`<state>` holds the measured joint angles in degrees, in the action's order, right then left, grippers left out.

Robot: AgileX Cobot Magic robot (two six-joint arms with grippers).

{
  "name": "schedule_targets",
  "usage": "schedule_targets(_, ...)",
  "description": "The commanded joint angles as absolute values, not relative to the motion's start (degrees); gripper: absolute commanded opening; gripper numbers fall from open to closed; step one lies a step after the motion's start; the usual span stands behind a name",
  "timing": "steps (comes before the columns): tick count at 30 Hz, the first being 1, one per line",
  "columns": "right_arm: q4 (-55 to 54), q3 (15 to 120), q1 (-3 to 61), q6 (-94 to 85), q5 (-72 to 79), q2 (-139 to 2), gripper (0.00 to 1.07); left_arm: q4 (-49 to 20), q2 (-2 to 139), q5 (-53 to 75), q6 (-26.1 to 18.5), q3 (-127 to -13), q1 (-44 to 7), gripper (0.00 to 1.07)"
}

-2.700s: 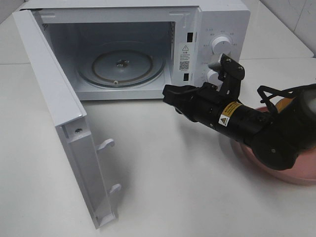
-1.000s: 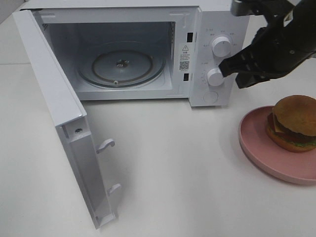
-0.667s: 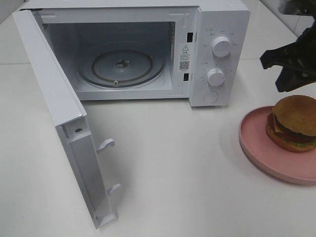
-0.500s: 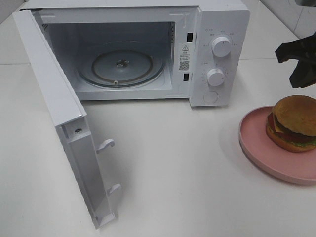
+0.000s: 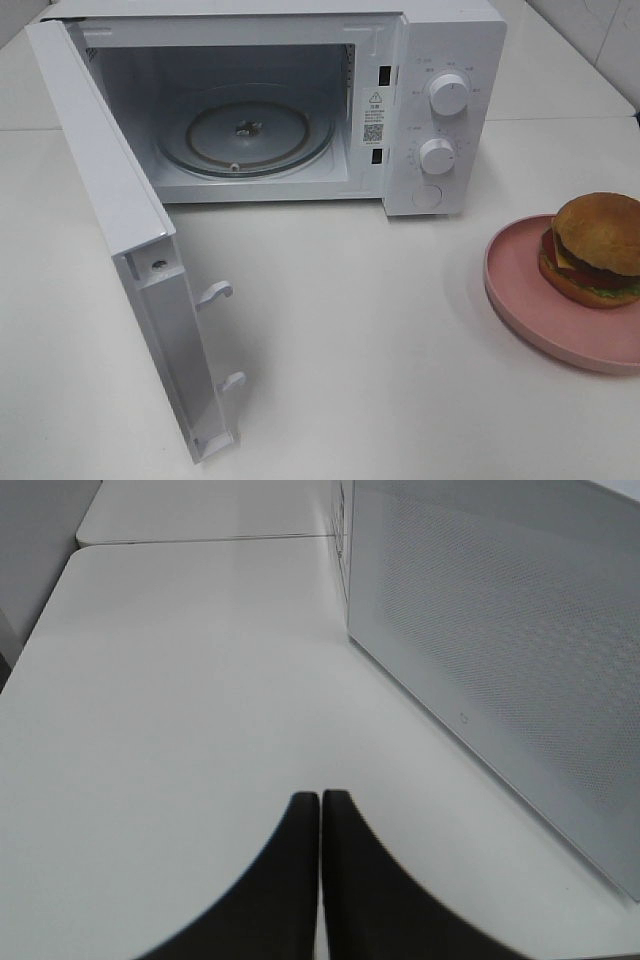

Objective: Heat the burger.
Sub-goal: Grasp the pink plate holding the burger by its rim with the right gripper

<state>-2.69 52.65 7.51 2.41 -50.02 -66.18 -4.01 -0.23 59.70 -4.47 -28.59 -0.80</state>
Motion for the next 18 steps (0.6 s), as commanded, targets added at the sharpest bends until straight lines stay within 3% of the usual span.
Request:
schedule_targets(1, -2.5, 51.5, 7.1, 1.8, -49.6, -65.6, 0.16, -4.2, -1.4, 59.1, -4.8, -28.5, -0.9, 0.00)
schedule_targets(5, -3.0, 49.6, 7.3, 1.2, -46.8, -66.1, 0.20, -4.2, -1.4, 59.1, -4.8, -28.5, -0.9, 0.00)
schedule_targets(10, -4.0, 48.4, 7.3, -1.8, -45.3, -67.0, 0.31, -4.2, -1.4, 59.1, -4.8, -28.5, -0.9, 0.00)
schedule_targets(12, -8.7, 48.4, 7.3, -7.9, -44.3, -69.7, 0.47, -4.2, -1.4, 59.1, -4.8, -28.5, -0.9, 0.00)
schedule_targets(18, -17.1, 48.4, 7.3, -19.0, -44.5, -76.0, 0.65, -4.2, -1.4, 59.1, -4.8, -28.5, -0.9, 0.00)
